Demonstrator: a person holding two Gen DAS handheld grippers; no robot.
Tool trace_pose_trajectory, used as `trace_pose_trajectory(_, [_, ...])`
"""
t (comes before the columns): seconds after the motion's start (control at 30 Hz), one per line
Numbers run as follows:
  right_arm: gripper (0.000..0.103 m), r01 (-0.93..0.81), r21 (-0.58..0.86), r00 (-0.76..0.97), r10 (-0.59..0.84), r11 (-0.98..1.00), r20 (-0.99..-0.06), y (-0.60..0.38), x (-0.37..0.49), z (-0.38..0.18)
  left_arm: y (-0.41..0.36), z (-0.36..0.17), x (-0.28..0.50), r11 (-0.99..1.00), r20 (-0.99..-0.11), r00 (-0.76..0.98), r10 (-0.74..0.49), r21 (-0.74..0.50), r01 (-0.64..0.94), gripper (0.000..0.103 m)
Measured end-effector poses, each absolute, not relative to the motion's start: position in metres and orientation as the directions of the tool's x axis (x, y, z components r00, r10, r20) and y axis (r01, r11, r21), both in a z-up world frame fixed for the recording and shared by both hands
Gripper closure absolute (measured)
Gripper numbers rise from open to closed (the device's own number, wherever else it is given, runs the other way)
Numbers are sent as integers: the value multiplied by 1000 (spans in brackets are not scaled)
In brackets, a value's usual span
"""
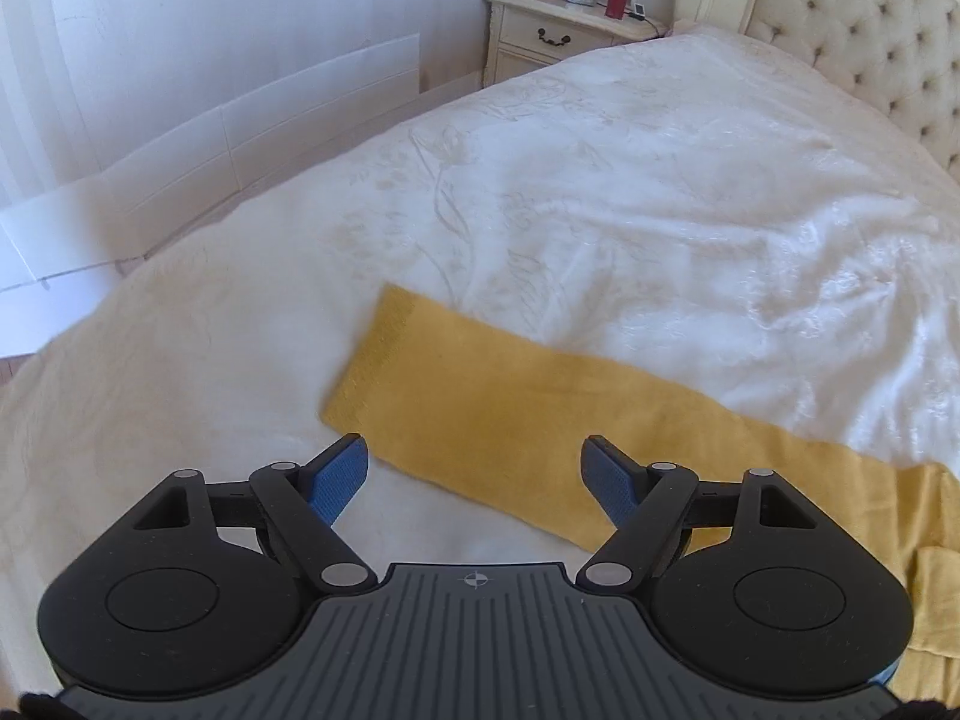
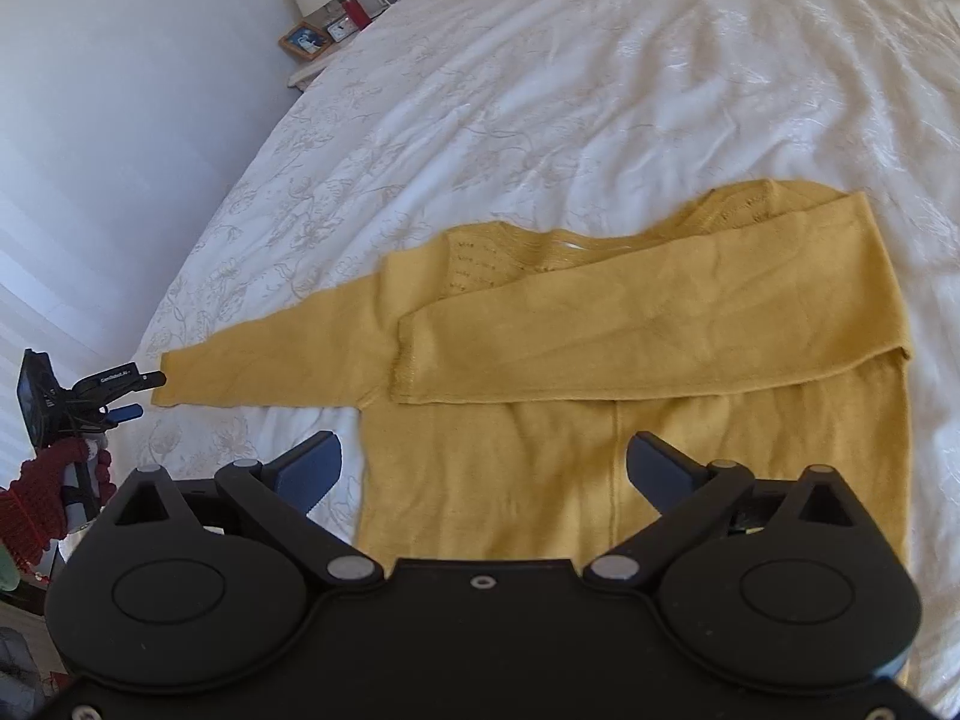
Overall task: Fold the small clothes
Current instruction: 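Move the left gripper to the other sleeve cuff and grasp it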
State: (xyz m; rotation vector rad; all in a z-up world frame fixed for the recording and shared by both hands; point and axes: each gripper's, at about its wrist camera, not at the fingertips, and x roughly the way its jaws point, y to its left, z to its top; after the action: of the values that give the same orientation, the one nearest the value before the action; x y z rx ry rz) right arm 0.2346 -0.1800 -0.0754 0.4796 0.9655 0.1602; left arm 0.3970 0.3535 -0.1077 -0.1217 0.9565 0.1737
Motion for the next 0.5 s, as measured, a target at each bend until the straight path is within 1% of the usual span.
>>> trace_pose_trajectory(0.1, [1,54,461,547,360,886,-756,-159,253,-78,370,-114,416,981,-826,555,101,-9,-191,26])
trace_pose_trajectory(0.23, [1,24,455,514,379,890,-769,-140,274,-83,386,-130,438,986,-854,512,96,10,-167,26])
trace_pose_trajectory(0.3, [1,12,449,501,383,894,-776,-135,282,-86,392,-140,445,989,-868,491,71,-3,-148,26])
trace_pose_trajectory(0.5, [1,11,444,468,388,896,-794,-128,300,-93,395,-155,456,997,-875,483,-31,-60,-44,26])
